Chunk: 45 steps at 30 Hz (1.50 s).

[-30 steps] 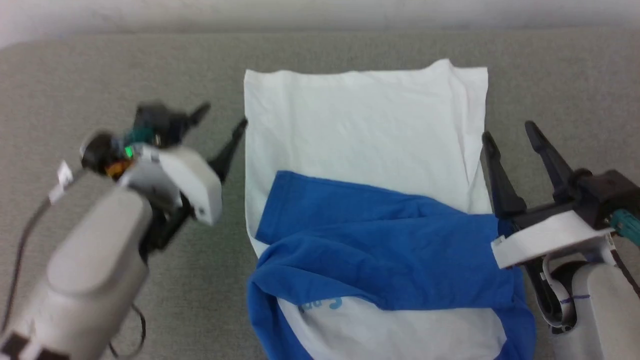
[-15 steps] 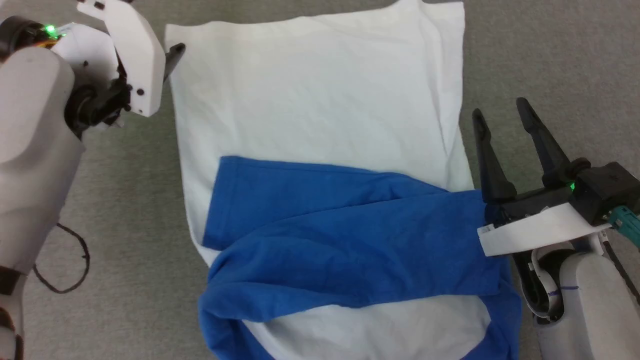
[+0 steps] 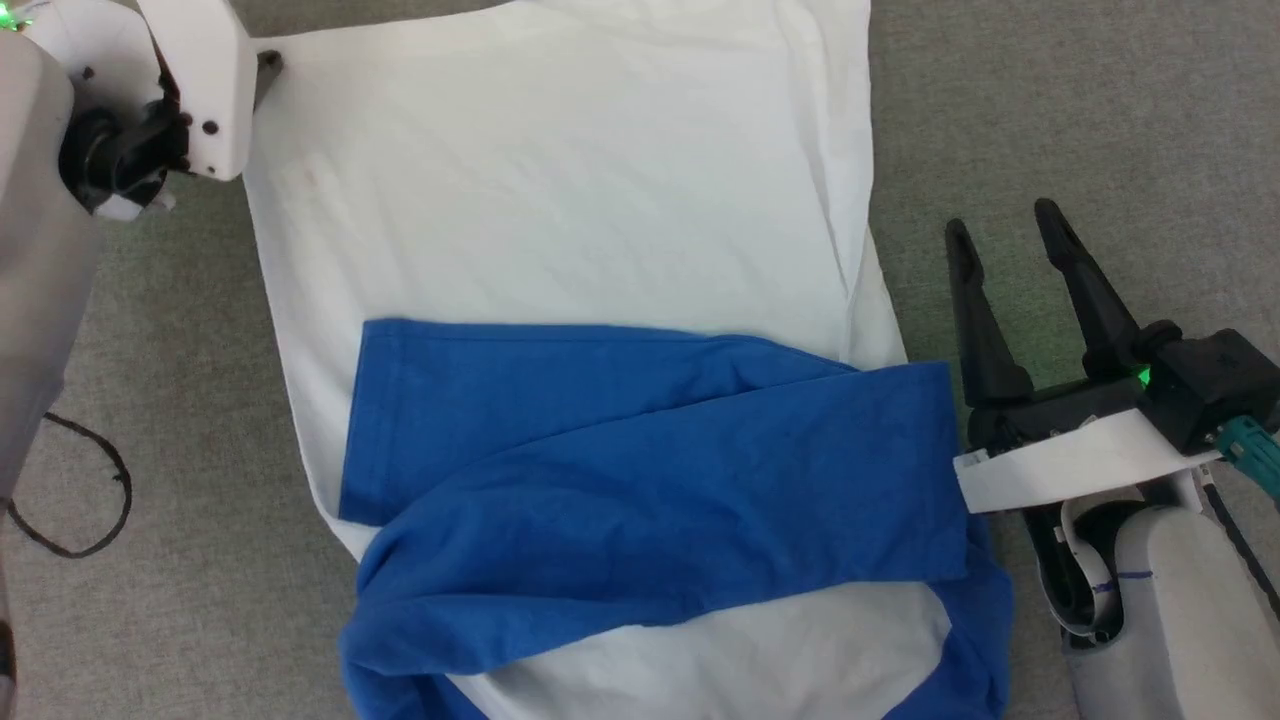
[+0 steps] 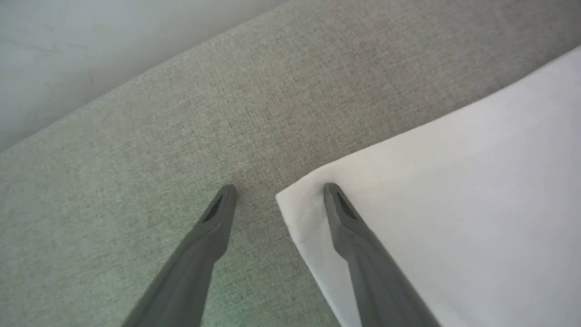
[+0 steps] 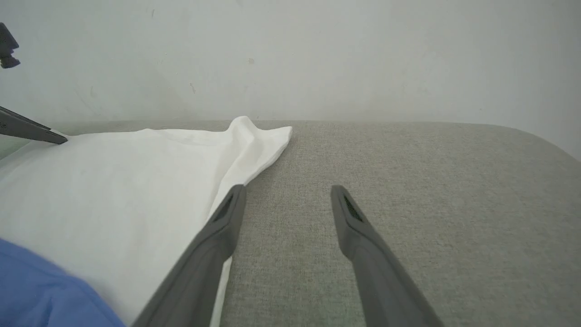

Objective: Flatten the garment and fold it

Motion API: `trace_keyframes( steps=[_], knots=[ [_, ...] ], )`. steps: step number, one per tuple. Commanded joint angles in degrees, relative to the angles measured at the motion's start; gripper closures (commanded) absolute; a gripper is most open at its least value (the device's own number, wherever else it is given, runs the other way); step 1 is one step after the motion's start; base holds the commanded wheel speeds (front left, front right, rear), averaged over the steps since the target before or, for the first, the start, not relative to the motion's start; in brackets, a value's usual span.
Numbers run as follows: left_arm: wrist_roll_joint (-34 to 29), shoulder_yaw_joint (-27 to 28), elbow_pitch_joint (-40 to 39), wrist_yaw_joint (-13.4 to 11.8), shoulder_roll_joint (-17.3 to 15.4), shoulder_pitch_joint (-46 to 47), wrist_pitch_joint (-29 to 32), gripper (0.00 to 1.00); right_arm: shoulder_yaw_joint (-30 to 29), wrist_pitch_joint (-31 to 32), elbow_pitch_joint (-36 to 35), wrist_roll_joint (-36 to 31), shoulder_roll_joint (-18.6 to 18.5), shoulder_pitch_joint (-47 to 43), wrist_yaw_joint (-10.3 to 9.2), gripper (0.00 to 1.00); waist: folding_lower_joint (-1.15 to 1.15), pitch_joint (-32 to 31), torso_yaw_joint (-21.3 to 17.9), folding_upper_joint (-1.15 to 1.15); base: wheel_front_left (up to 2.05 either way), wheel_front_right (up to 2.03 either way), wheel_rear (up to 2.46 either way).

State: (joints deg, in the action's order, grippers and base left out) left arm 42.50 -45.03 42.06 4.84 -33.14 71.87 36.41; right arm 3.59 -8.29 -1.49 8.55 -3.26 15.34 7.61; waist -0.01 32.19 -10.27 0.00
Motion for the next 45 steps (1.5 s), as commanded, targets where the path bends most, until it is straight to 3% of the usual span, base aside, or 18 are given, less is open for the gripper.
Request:
trace_keyframes(
  steps=[1,2,3,7,14,20,25,28,32,36,45],
  knots=[
    [0.9,-0.9,2.3,0.0,0.1,-2.6,2.1,0.00,-0.2,-0.4,0.0,-0.1,0.3,0.6,-0.12,0.00,0.01,0.0,0.2,0.00,0.00,0.00,0.00],
    [1.9,-0.7,2.4,0.4,0.7,-2.9,2.9,0.62,-0.3,-0.4,0.0,-0.1,0.3,0.6,-0.12,0.00,0.01,-0.1,0.3,0.00,0.00,0.00,0.00],
    [2.8,-0.7,2.3,0.7,1.1,-3.1,3.5,1.00,-0.4,-0.3,0.0,-0.2,0.3,0.7,-0.12,0.00,0.01,-0.2,0.5,0.00,0.00,0.00,0.00],
    [2.9,-0.3,1.7,0.9,1.6,-2.6,0.7,1.00,-0.8,0.5,-0.2,-1.3,-0.5,1.1,-0.12,0.00,0.01,-1.0,1.7,0.00,0.00,0.00,0.00],
    [1.3,0.1,0.5,1.1,3.2,-2.5,-9.1,1.00,-0.7,6.1,-2.6,-1.8,-6.5,3.5,-0.12,0.00,0.01,-3.8,5.1,0.00,0.00,0.00,0.00],
    [0.5,-0.2,-3.7,1.5,5.2,-4.1,-17.0,1.00,2.2,23.5,-3.1,5.0,-17.3,10.8,-0.12,0.00,0.01,-5.2,10.1,0.00,0.00,0.00,0.00],
    [-0.4,-1.7,-9.6,1.8,5.9,-5.5,-19.9,1.00,7.7,39.9,2.1,13.2,-25.9,20.4,-0.12,0.00,0.01,-3.4,14.0,0.00,0.00,0.00,0.00],
    [-1.3,-2.6,-13.7,1.8,6.0,-6.4,-21.1,1.00,11.7,45.5,6.1,17.4,-29.3,26.9,-0.12,0.00,0.01,-1.7,15.9,0.00,0.00,0.00,0.00],
    [-2.2,-3.7,-18.7,1.2,6.3,-7.6,-22.1,1.00,16.3,49.5,12.6,18.9,-33.2,34.4,-0.12,0.00,0.01,0.0,18.2,0.00,0.00,0.00,0.00],
    [-3.1,-4.5,-23.2,0.5,6.7,-8.3,-22.7,1.00,20.1,51.8,18.7,19.1,-34.6,40.0,-0.12,0.00,0.01,1.5,20.2,0.00,0.00,0.00,0.00],
    [-3.4,-4.9,-26.7,-0.6,7.9,-8.8,-23.9,1.00,29.2,53.1,27.6,20.0,-36.9,43.4,-0.12,0.00,0.01,3.0,23.0,0.00,0.00,0.00,0.00]
  ],
)
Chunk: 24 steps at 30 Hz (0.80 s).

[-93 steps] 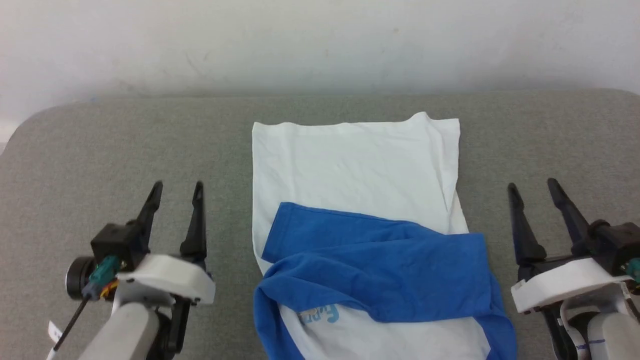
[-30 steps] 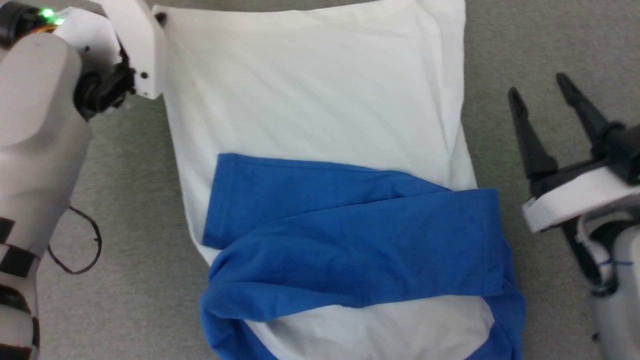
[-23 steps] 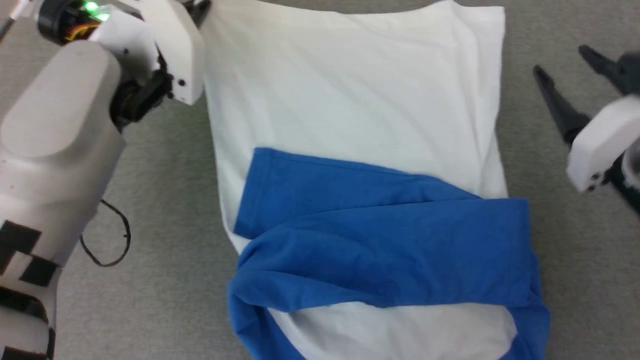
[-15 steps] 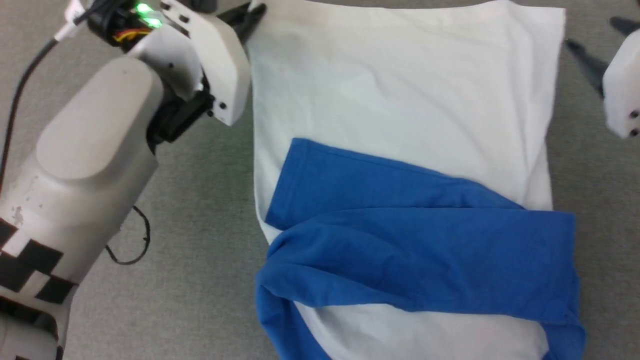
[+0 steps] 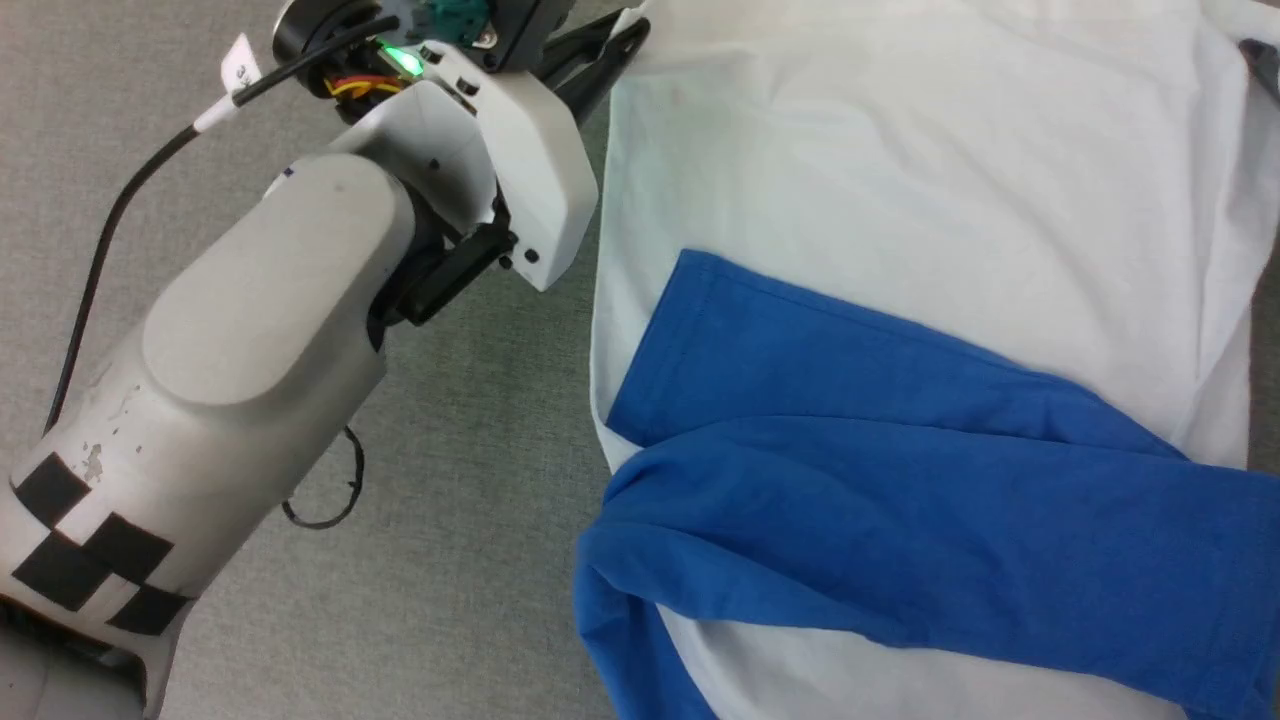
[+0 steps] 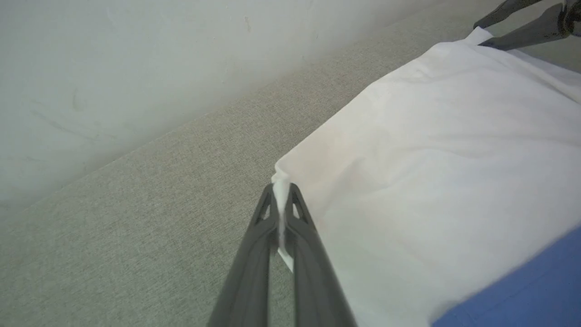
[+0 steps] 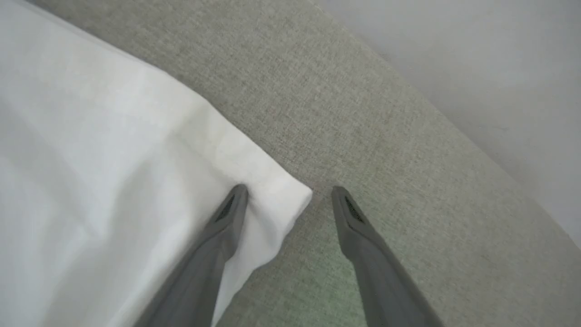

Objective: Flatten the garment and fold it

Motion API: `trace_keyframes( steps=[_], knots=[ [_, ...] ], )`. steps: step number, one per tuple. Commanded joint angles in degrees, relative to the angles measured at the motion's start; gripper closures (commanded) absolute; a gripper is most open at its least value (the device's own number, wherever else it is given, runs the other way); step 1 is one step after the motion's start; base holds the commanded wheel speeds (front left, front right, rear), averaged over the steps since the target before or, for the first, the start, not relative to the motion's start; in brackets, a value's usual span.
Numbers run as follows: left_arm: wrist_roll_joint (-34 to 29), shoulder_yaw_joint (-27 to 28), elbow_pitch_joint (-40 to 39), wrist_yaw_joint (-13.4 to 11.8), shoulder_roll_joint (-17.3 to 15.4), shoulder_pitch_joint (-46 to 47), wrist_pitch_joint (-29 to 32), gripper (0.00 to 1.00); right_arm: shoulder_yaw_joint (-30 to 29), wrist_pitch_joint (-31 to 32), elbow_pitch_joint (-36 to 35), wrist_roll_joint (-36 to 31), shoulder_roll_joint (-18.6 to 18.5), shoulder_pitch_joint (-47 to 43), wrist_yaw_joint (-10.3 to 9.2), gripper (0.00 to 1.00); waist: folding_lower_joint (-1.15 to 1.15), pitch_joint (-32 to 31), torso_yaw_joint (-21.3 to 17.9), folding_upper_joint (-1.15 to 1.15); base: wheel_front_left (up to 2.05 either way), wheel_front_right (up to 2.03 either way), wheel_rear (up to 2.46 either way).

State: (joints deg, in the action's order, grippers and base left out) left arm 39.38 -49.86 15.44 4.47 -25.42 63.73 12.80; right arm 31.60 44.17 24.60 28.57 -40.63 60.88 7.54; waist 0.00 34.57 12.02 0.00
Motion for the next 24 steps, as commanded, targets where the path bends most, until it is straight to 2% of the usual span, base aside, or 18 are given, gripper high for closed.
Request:
trace_keyframes(
  steps=[1,2,3,4,5,12,24],
  knots=[
    [-0.3,-0.2,0.1,-0.3,0.3,-0.7,-0.4,1.00,2.3,0.6,2.1,0.6,0.4,-2.4,-0.05,0.00,0.00,0.5,0.8,0.00,0.00,0.00,0.00],
    [-0.1,-0.2,0.3,-0.3,0.5,-0.8,-0.5,1.00,3.3,0.4,2.5,1.3,0.2,-2.7,-0.05,0.00,0.00,0.4,0.9,0.00,0.00,0.00,0.00],
    [0.1,-0.2,0.5,-0.2,0.7,-0.9,-0.6,1.00,4.5,0.4,2.8,1.9,-0.1,-3.0,-0.05,0.17,0.00,0.4,0.9,0.00,0.00,0.00,0.00],
    [0.2,-0.3,0.7,-0.2,0.8,-0.9,-0.7,1.00,6.1,0.3,2.6,2.4,-0.6,-3.1,-0.05,0.92,0.00,0.3,1.0,0.00,0.00,0.00,0.00],
    [0.2,-0.2,1.0,-0.2,0.8,-0.8,-0.8,1.00,7.6,0.1,2.5,2.7,-1.3,-3.0,-0.05,1.00,0.00,0.3,0.9,0.00,0.00,0.00,0.00],
    [0.3,-0.1,4.4,-0.1,0.7,-1.6,-3.2,1.00,9.7,-7.1,4.5,4.6,-2.3,-0.2,-0.05,1.00,0.00,-2.4,-0.6,0.00,0.00,0.00,0.00],
    [0.9,0.3,11.8,0.3,-0.5,-5.1,-9.2,1.00,10.9,-24.5,8.1,5.3,0.8,-0.1,-0.05,1.00,0.00,-14.3,-5.5,0.00,0.00,0.00,0.00]
  ],
)
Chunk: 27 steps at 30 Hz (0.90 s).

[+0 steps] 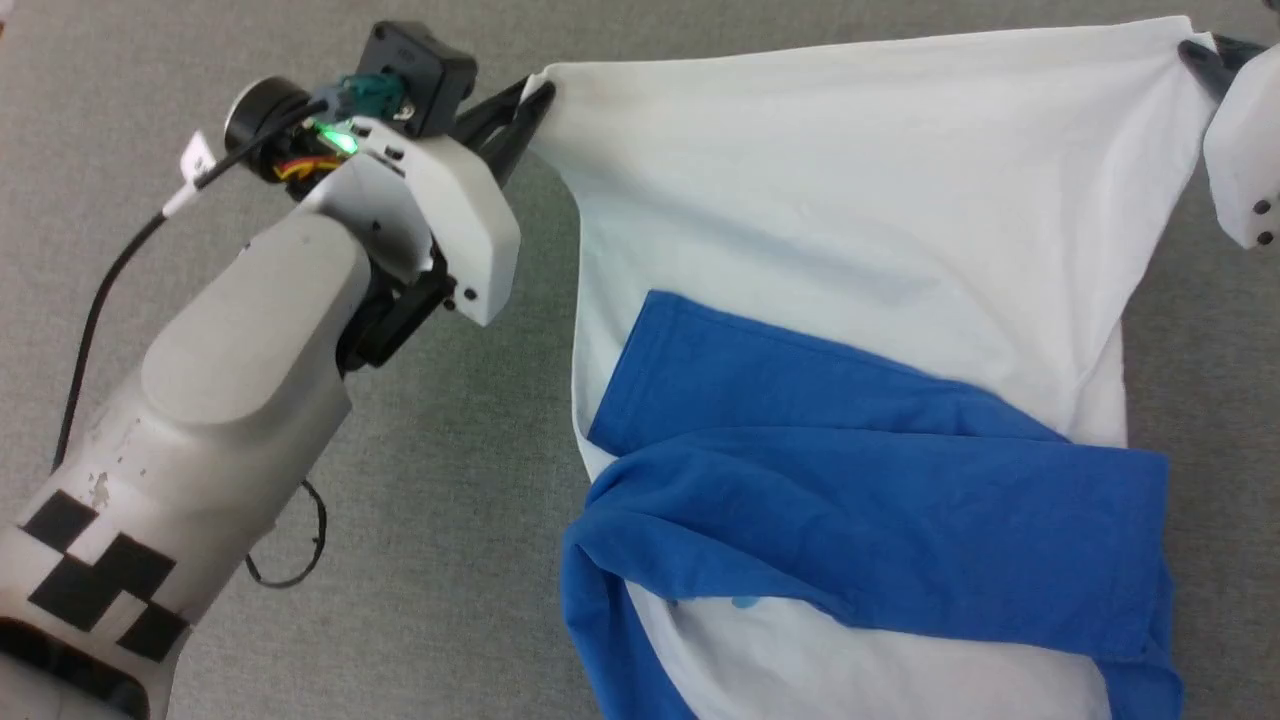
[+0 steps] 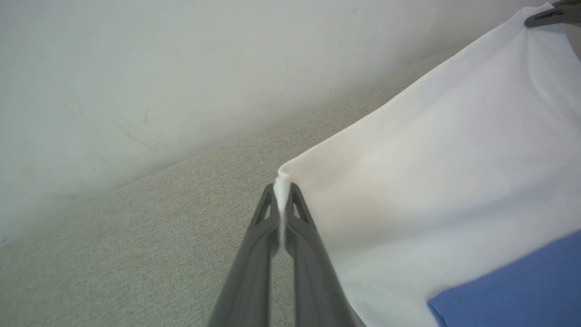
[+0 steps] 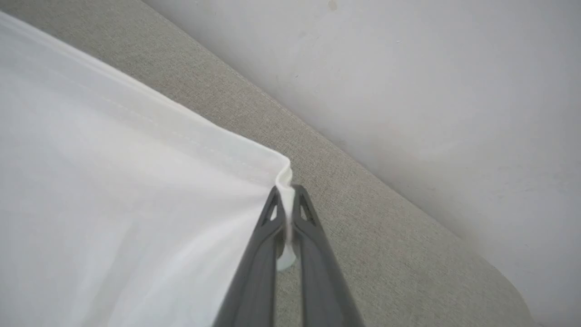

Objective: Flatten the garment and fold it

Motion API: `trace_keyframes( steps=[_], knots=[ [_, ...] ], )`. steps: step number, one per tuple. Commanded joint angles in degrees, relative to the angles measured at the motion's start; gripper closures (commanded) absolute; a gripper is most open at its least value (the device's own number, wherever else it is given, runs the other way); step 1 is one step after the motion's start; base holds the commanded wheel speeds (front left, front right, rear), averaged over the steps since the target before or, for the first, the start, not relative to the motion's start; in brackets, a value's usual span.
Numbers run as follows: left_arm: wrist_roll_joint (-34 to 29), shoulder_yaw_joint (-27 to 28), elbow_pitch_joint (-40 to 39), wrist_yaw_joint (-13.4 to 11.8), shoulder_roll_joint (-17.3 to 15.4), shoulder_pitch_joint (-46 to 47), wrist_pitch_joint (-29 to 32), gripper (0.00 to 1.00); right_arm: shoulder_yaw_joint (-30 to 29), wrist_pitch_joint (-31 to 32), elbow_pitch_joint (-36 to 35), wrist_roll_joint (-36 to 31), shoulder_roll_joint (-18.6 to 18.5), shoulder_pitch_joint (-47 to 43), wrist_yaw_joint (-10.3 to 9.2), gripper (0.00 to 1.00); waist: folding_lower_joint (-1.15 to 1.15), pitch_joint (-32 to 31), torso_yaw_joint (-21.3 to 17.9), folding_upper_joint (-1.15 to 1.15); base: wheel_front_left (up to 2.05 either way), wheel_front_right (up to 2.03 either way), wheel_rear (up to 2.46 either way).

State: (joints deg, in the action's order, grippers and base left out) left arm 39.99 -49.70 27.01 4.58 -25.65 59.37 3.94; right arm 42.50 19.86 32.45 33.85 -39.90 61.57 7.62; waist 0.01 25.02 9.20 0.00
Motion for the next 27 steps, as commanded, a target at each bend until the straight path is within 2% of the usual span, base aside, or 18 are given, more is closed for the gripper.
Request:
trace_keyframes(
  steps=[1,9,13,20,24,27],
  knots=[
    [0.5,0.2,0.4,0.3,-0.4,-1.2,-0.6,1.00,0.1,-1.3,0.5,0.2,0.1,-1.1,-0.13,1.00,-0.01,-5.8,-3.0,0.00,0.00,0.00,0.00],
    [1.5,-0.9,-2.6,-0.4,-2.5,-7.0,-1.0,1.00,-0.1,-8.3,-1.0,2.5,-1.1,-7.1,-0.13,1.00,-0.01,-13.7,-4.1,0.00,0.00,0.00,0.00],
    [1.9,-1.6,-8.0,-2.0,-5.4,-11.5,0.2,1.00,-1.2,-9.9,-4.3,4.1,-2.6,-12.4,-0.13,1.00,-0.01,-16.7,-4.3,0.00,0.00,0.00,0.00],
    [4.6,-1.9,-23.6,-7.7,-13.6,-22.7,3.9,1.00,-5.7,-9.5,-13.3,6.1,-5.0,-24.0,-0.13,1.00,-0.01,-20.4,-4.5,0.00,0.00,0.00,0.00],
    [5.8,-2.5,-32.5,-11.7,-18.2,-29.4,5.8,1.00,-10.0,-6.6,-18.8,6.8,-6.9,-31.9,-0.13,1.00,-0.01,-21.7,-4.0,0.00,0.00,0.00,0.00],
    [7.0,-4.0,-38.1,-13.7,-21.0,-34.2,7.7,1.00,-13.5,-3.1,-23.5,7.6,-8.2,-38.2,-0.13,1.00,-0.01,-22.2,-3.8,0.00,0.00,0.00,0.00]
  ],
)
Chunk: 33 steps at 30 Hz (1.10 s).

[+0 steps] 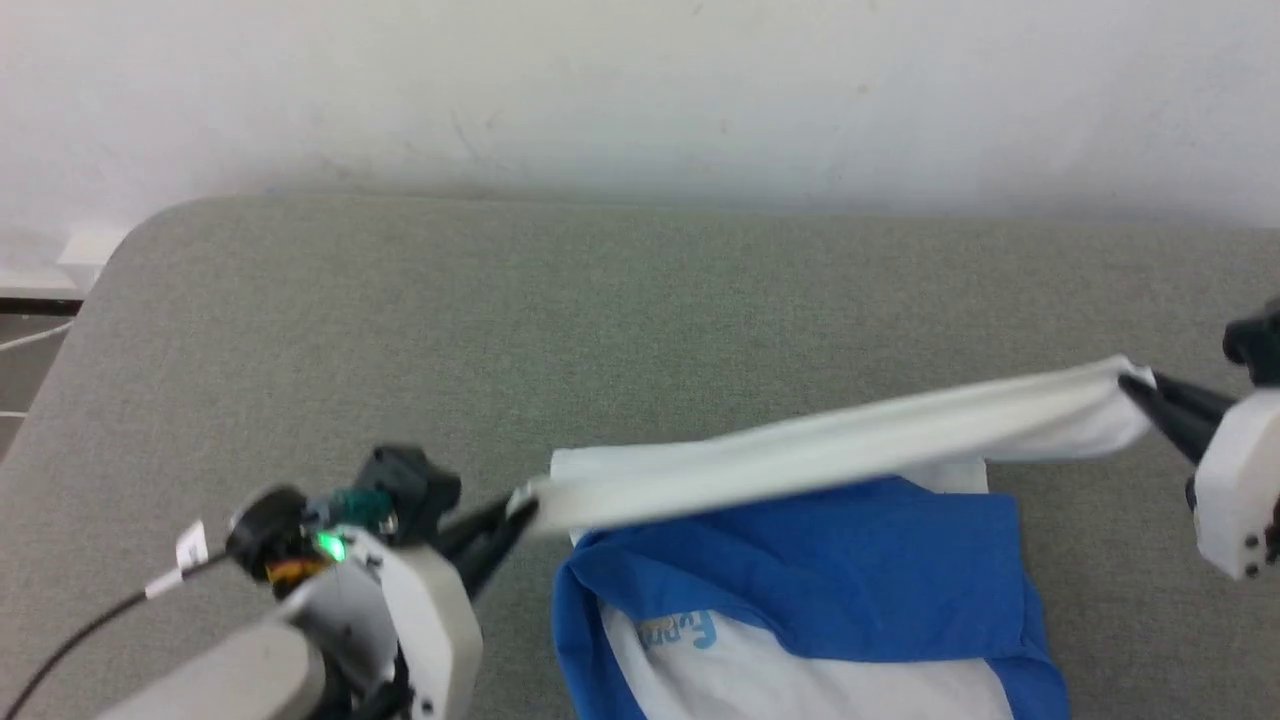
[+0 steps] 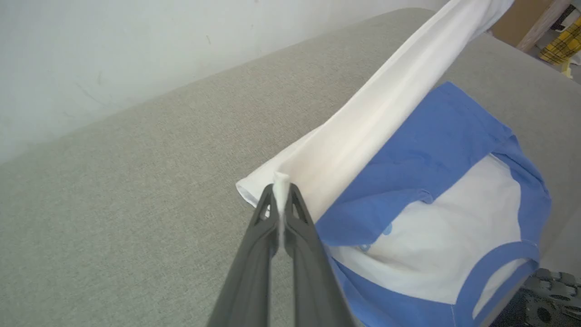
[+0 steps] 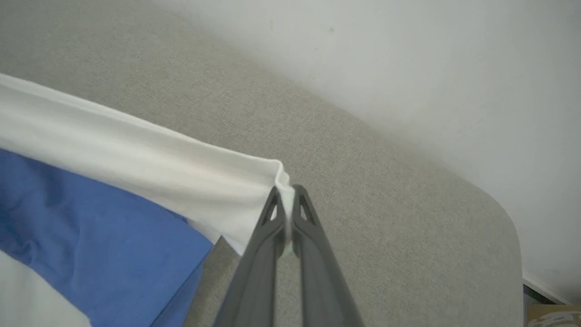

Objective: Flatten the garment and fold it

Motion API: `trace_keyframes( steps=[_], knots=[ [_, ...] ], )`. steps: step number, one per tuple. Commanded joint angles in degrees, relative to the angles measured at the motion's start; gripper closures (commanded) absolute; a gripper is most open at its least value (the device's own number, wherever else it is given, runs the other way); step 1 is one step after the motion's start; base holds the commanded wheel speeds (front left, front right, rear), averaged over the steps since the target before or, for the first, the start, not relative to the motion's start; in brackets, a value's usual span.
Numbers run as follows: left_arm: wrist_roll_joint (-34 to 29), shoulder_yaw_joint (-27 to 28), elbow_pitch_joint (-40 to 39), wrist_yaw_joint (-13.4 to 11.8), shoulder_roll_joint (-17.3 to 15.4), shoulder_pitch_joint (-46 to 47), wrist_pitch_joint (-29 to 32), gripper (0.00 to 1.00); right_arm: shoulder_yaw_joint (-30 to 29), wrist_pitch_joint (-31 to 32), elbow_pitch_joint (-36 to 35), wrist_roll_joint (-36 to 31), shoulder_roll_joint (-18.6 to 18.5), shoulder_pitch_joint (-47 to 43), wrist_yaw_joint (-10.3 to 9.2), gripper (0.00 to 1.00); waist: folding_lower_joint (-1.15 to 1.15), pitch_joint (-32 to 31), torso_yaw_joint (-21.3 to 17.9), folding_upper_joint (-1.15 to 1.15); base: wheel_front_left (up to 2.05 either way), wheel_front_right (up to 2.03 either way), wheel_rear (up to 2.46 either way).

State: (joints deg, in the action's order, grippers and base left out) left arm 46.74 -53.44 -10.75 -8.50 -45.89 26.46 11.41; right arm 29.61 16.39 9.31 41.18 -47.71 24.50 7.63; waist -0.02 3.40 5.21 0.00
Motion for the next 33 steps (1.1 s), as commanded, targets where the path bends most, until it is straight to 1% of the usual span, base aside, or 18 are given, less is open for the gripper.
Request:
trace_keyframes(
  steps=[1,3,6,8,9,10,11,14,16,20,24,28,33],
  knots=[
    [0.8,-0.6,-1.9,-1.2,-1.5,-2.7,0.8,1.00,-1.8,1.9,-1.9,0.6,-0.7,-3.2,-0.14,1.00,0.02,-0.7,0.2,0.00,0.00,0.00,0.00],
    [2.2,-1.3,-4.3,-2.2,-2.9,-5.5,1.7,1.00,-3.8,5.1,-5.0,1.3,-1.1,-7.4,-0.14,1.00,0.02,-1.0,0.1,0.00,0.00,0.00,0.00],
    [3.7,-2.8,-6.4,-2.7,-4.7,-8.7,3.2,1.00,-6.9,10.7,-8.7,2.5,-1.4,-13.7,-0.14,1.00,0.02,-1.2,0.0,0.00,0.00,0.00,0.00],
    [4.3,-3.7,-7.0,-2.6,-5.3,-10.0,4.1,1.00,-8.5,14.5,-11.1,3.7,-1.3,-17.7,-0.14,1.00,0.02,-1.2,0.1,0.00,0.00,0.00,0.00],
    [4.3,-3.7,-7.0,-2.6,-5.3,-10.0,4.1,1.00,-8.5,14.5,-11.1,3.7,-1.3,-17.7,-0.14,1.00,0.02,-1.2,0.1,0.00,0.00,0.00,0.00],
    [5.2,-4.7,-7.1,-2.3,-5.3,-10.9,5.3,1.00,-9.9,18.0,-13.1,4.9,-0.9,-21.1,-0.14,1.00,0.02,-1.1,0.1,0.00,0.00,0.00,0.00],
    [5.2,-4.7,-7.1,-2.3,-5.3,-10.9,5.3,1.00,-9.9,18.0,-13.1,4.9,-0.9,-21.1,-0.14,1.00,0.02,-1.1,0.1,0.00,0.00,0.00,0.00],
    [5.8,-5.8,-6.6,-1.3,-5.3,-11.2,6.9,1.00,-11.3,23.2,-15.7,5.2,-0.6,-25.3,-0.14,1.00,0.02,-0.7,0.1,0.00,0.00,0.00,0.00],
    [5.7,-6.5,-5.9,-0.7,-5.1,-11.1,7.6,1.00,-11.9,25.4,-17.7,4.7,-0.4,-27.1,-0.14,1.00,0.02,-0.2,0.1,0.00,0.00,0.00,0.00],
    [5.2,-8.1,-4.0,0.9,-3.4,-10.7,8.6,1.00,-13.2,30.2,-18.8,3.2,0.0,-30.2,-0.14,1.00,0.02,1.3,0.0,0.00,0.00,0.00,0.00],
    [3.9,-9.8,-1.2,2.9,-0.9,-9.8,8.7,1.00,-14.1,32.7,-18.7,1.1,0.7,-31.8,-0.14,1.00,0.02,3.2,0.0,0.00,0.00,0.00,0.00],
    [3.4,-10.8,2.5,4.6,1.9,-9.3,7.8,1.00,-14.1,34.0,-18.3,-0.2,1.8,-32.5,-0.14,1.00,0.02,5.2,0.0,0.00,0.00,0.00,0.00],
    [0.8,-12.0,7.8,6.5,4.1,-7.8,6.3,1.00,-12.5,33.8,-17.5,-1.2,3.0,-32.6,-0.14,1.00,0.02,6.8,0.3,0.00,0.00,0.00,0.00]
  ],
)
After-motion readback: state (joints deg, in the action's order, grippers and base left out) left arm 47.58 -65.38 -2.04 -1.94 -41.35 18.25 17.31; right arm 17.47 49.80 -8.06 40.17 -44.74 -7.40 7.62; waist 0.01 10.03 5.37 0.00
